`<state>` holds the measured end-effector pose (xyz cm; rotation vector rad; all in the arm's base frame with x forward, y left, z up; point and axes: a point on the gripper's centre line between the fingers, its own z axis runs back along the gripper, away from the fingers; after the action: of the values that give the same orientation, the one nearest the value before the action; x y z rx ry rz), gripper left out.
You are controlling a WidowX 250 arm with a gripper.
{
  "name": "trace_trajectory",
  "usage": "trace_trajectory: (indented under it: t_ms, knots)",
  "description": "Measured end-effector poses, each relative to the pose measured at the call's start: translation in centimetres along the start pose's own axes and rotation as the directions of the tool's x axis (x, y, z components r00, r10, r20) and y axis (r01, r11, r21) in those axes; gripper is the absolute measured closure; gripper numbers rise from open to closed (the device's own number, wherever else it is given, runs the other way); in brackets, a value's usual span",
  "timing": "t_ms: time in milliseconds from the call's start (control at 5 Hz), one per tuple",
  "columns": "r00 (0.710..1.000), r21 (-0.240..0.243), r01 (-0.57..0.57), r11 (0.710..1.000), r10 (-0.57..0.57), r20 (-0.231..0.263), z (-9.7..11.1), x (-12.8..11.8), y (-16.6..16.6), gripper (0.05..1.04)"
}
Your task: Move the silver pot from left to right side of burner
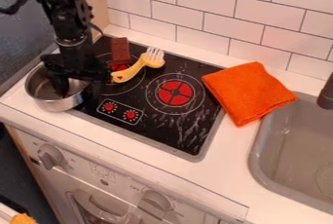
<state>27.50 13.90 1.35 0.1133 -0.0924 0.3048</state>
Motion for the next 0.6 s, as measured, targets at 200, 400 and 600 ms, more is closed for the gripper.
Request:
trace_trajectory:
  t_ms: [200, 400, 600]
  knots:
    - [0.999, 0.039, 0.008, 0.999, -0.01, 0.032, -0.02, 0.47, -0.33, 0.421]
    - [0.999, 0.044, 0.022, 0.999, -0.023, 0.04, 0.08, 0.7, -1.0, 0.729]
    - [0.999, 0.046, 0.027, 0.999, -0.028, 0.036, 0.08, 0.62, -1.28, 0.951]
